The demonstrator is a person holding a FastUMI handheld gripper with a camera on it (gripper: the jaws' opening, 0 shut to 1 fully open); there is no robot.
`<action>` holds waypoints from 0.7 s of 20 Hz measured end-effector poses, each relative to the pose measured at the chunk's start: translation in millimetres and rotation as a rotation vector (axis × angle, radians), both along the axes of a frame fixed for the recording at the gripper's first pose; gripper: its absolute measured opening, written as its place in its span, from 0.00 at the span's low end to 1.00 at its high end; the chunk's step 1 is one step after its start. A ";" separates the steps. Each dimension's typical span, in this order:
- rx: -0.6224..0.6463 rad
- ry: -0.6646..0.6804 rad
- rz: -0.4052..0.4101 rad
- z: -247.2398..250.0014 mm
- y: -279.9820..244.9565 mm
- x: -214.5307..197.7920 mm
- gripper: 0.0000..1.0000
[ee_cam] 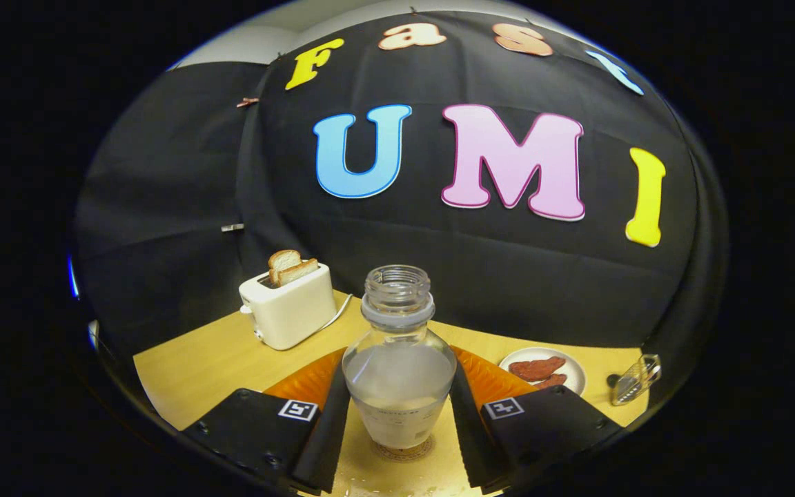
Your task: Take the bottle from table, then pour the juice into the cup, finally place the bottle on the coaster
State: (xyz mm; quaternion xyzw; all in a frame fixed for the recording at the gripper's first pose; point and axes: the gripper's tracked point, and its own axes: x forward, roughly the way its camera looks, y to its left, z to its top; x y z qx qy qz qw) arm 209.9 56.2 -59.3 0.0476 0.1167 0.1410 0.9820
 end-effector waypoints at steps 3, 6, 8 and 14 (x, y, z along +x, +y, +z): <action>0.075 0.050 0.001 -39.5 13.6 13.9 0.72; 0.027 0.069 -0.013 -73.9 13.9 25.9 0.72; -0.002 0.089 -0.016 -90.9 12.7 26.0 0.72; -0.009 0.076 -0.047 -109.8 6.0 25.5 0.73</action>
